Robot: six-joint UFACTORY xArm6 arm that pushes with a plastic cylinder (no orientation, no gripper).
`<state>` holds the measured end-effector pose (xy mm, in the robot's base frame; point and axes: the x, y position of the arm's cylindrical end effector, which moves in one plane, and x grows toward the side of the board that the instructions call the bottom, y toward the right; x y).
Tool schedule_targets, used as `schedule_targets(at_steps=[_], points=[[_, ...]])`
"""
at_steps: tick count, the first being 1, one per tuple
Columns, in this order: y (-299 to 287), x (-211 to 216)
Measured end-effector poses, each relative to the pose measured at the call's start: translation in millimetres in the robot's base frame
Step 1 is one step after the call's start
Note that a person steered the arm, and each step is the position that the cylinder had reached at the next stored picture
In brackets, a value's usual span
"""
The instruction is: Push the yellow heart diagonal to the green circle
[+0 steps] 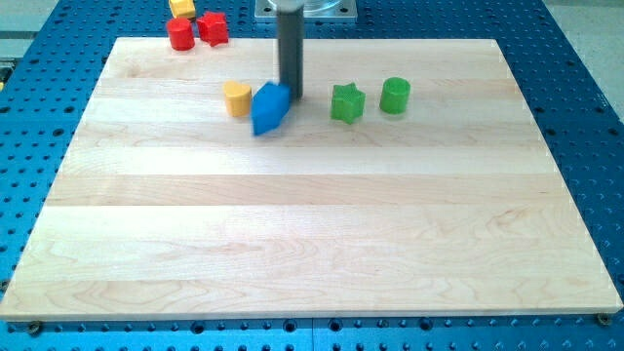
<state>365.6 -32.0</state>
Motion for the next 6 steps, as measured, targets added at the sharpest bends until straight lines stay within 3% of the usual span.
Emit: schedule_targets(at_steps=[1, 2, 3, 5, 6], points=[[-8, 16], [-103, 12], [-110, -12], [104, -75], [140, -92]])
